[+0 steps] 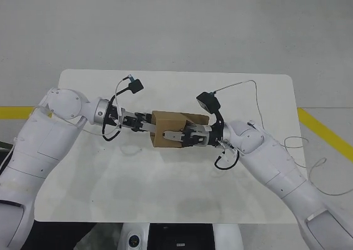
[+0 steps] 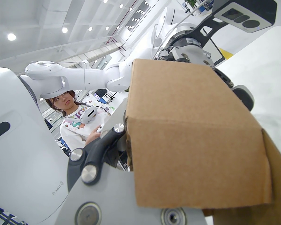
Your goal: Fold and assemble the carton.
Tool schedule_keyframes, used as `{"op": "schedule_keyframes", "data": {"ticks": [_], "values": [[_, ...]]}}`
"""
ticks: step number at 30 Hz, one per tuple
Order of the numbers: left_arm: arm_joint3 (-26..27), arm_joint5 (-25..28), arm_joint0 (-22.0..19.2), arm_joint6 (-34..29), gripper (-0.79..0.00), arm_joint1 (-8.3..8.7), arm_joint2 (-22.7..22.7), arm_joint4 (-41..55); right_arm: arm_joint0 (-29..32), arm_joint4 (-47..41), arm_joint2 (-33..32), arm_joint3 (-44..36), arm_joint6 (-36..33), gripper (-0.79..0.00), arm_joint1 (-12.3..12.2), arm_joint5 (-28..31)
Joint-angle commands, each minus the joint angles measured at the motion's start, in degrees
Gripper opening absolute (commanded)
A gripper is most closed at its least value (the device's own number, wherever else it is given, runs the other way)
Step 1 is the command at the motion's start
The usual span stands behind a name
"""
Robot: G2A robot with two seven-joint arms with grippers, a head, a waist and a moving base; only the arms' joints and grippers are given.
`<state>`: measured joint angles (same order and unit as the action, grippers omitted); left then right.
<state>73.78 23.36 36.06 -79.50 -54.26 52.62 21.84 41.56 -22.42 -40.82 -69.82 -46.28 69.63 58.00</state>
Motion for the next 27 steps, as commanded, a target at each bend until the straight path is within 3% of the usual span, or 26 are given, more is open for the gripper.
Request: {"op": "schedule_keyframes", "data": {"ticks": [1, 9, 20, 27], "values": [[-0.09, 0.05, -0.07, -0.08, 0.000, -0.08, -0.08, 0.04, 0.03, 0.03, -0.05, 0.16, 0.00, -0.785, 0.04, 0.00], [-2.28, 1.06, -0.36, 0.44, 0.000, 0.50, 2.48, -0.93, -0.03, 1.43, -1.12, 4.19, -0.32, -0.785, -0.29, -0.49], [0.36, 4.20, 0.34, 2.77, 0.000, 1.82, 6.44, -5.88, -1.09, -2.49, 0.86, 9.24, -8.25, -0.785, 0.30, -10.89], [3.33, 6.03, 1.33, 4.61, 0.000, 2.88, 8.78, -10.42, -2.14, -4.70, 2.57, 12.90, -10.65, -0.785, 1.71, -14.41]]}}
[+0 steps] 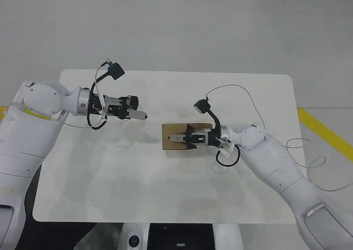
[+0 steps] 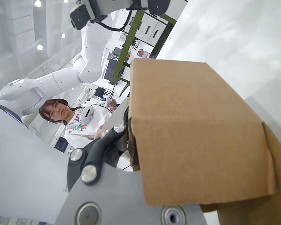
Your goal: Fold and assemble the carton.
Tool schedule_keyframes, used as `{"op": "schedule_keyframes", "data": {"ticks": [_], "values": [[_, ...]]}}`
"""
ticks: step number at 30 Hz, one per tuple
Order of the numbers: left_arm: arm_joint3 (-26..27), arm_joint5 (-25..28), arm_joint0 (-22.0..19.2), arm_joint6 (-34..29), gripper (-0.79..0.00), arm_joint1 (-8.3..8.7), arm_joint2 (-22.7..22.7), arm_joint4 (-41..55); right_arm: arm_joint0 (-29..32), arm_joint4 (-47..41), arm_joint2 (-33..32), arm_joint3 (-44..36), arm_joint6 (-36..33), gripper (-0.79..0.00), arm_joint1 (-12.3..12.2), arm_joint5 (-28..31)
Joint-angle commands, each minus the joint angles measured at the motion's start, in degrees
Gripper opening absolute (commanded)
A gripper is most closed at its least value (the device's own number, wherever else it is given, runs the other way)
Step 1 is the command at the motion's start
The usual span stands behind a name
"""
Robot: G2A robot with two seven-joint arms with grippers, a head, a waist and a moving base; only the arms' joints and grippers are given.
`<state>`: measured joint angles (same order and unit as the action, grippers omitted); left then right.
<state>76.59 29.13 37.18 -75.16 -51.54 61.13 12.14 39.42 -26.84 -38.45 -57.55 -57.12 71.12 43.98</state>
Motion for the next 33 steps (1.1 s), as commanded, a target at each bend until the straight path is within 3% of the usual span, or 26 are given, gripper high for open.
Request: {"op": "schedule_keyframes", "data": {"ticks": [1, 7, 9, 10, 11, 12, 20, 33], "values": [[1.00, 0.51, 0.41, 0.52, 0.000, 0.30, 0.53, -1.17, -0.07, -0.02, 0.49, 1.36, 0.26, -0.785, 0.45, -0.79], [3.15, 0.95, 1.56, 0.96, 0.000, 1.01, 1.65, -2.34, -0.11, 1.71, 2.08, 4.33, 1.10, -0.748, 1.80, -2.08], [3.59, 1.00, 1.80, 1.01, 0.000, 1.17, 1.83, -2.40, -0.08, 2.53, 2.30, 5.33, 1.92, -0.646, 2.14, -2.14], [3.74, 1.02, 1.89, 1.03, 0.000, 1.25, 1.90, -2.49, -0.07, 2.94, 2.29, 5.75, 2.59, -0.566, 2.29, -2.15], [3.90, 1.05, 1.94, 1.06, 0.000, 1.32, 1.96, -2.68, -0.03, 3.25, 2.25, 5.98, 3.24, -0.345, 2.43, -2.01], [4.09, 1.09, 2.00, 1.10, 0.000, 1.38, 1.98, -2.85, 0.07, 3.50, 2.23, 6.15, 3.61, -0.018, 2.54, -1.91], [7.28, 2.57, 2.82, 2.57, 0.000, 2.15, 0.58, -5.47, -0.08, 7.57, 0.23, 5.27, 2.57, 0.000, 1.84, -1.29], [9.84, 7.53, 1.95, 7.53, 0.000, 3.79, -4.53, -13.77, 3.62, 15.88, -8.30, -6.85, -2.06, 0.000, -3.01, -7.54]]}}
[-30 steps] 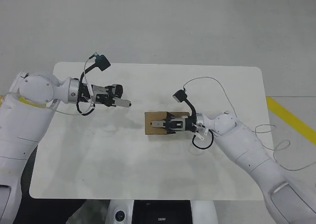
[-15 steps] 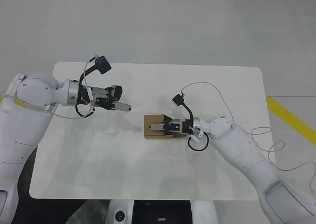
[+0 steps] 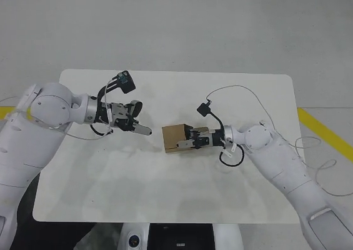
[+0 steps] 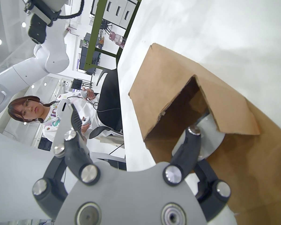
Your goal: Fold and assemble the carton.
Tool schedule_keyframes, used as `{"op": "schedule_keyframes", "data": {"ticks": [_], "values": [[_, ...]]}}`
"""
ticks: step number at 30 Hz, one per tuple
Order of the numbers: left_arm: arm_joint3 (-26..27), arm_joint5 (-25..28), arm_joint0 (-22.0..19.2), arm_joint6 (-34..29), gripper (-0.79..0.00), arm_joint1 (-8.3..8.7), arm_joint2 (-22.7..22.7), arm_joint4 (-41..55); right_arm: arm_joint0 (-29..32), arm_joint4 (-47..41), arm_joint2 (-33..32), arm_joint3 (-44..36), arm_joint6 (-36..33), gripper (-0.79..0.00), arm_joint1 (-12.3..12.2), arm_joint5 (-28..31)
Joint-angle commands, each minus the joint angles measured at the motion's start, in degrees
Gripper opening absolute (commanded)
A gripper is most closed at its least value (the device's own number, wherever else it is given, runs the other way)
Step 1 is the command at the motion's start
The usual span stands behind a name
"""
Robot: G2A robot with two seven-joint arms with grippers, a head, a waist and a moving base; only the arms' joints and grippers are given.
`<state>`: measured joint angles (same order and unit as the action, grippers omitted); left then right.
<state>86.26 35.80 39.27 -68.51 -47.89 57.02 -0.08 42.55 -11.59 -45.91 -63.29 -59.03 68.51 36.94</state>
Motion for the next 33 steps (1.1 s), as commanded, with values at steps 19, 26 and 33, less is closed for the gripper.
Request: {"op": "schedule_keyframes", "data": {"ticks": [19, 26, 33], "values": [[7.24, 14.89, 8.27, 28.51, 0.000, 1.05, 2.65, -34.38, 9.03, 6.61, -14.95, -18.96, -4.57, 0.000, -6.16, -6.20], [7.49, 15.80, 9.88, 30.80, 0.000, 1.08, 2.50, -38.52, 9.79, 6.45, -16.03, -20.27, -5.97, -0.028, -6.78, -5.04], [7.49, 15.80, 9.88, 30.80, 0.000, 1.08, 2.50, -38.52, 8.88, 12.89, -17.00, -20.25, -4.84, -0.785, -7.33, -3.84]]}}
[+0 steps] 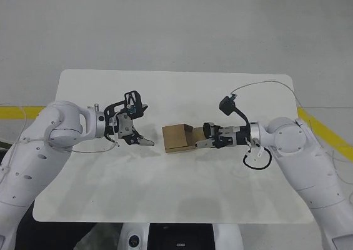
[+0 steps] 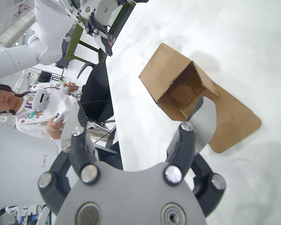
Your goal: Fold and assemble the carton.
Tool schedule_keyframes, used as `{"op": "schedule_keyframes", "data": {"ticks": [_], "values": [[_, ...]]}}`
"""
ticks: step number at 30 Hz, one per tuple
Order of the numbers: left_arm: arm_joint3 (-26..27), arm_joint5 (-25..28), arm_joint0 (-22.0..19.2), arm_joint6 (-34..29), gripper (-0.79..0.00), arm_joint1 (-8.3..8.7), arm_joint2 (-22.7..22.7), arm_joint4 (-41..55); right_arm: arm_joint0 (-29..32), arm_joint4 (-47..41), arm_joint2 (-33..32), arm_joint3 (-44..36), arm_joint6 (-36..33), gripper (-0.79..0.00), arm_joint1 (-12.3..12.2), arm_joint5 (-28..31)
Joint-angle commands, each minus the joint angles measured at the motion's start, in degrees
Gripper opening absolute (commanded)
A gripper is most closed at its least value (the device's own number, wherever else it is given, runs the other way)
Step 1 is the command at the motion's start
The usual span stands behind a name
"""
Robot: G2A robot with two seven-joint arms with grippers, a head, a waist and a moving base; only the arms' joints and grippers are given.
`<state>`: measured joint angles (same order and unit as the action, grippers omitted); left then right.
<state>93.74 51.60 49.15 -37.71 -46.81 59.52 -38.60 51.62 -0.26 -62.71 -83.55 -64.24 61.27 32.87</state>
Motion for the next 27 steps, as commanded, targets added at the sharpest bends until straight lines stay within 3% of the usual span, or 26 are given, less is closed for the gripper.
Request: {"op": "schedule_keyframes", "data": {"ticks": [1, 13, 17, 22, 27], "values": [[0.00, 0.00, 0.00, 0.00, 0.000, 0.00, 0.00, 0.00, -0.47, 3.55, -0.50, 0.01, 0.98, -0.785, -0.20, 0.66], [0.62, -0.18, 1.55, 1.24, 0.000, 0.00, -0.38, -2.42, -0.47, 3.55, -0.50, 0.01, 0.98, -0.785, -0.20, 0.66], [-1.08, 0.43, 3.27, 4.54, 0.000, -0.21, -1.21, -4.65, 0.77, 2.97, -0.81, -1.00, 2.23, -0.785, -0.38, -2.78], [-1.73, 2.93, 5.58, 13.08, 0.000, -0.70, -2.26, -12.46, 2.45, 0.95, -2.13, -2.28, 0.11, -0.785, -1.00, -9.71], [-3.30, -1.49, 7.11, 24.27, 0.000, -1.74, -3.60, -22.50, 4.81, -0.75, -2.90, -3.79, -1.70, -0.785, -1.52, -15.60]]}}
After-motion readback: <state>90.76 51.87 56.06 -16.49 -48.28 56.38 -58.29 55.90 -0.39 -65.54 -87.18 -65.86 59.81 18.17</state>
